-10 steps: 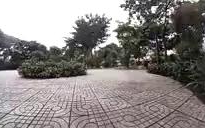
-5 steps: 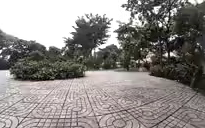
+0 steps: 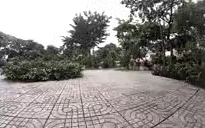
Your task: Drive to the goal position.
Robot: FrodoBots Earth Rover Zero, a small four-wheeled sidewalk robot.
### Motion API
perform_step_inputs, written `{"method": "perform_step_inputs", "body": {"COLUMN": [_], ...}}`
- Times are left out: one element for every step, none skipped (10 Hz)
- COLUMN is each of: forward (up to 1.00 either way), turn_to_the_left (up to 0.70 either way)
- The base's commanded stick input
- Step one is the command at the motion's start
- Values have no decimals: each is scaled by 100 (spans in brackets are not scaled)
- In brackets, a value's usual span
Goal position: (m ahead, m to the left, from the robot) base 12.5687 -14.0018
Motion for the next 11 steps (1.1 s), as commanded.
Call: {"method": "perform_step_inputs", "body": {"forward": [100, 100, 100, 100, 100, 100, 100, 100, 100, 100, 100], "turn_to_the_left": [-20, -4, 0, 0, 0, 0, 0, 0, 0, 0, -4]}}
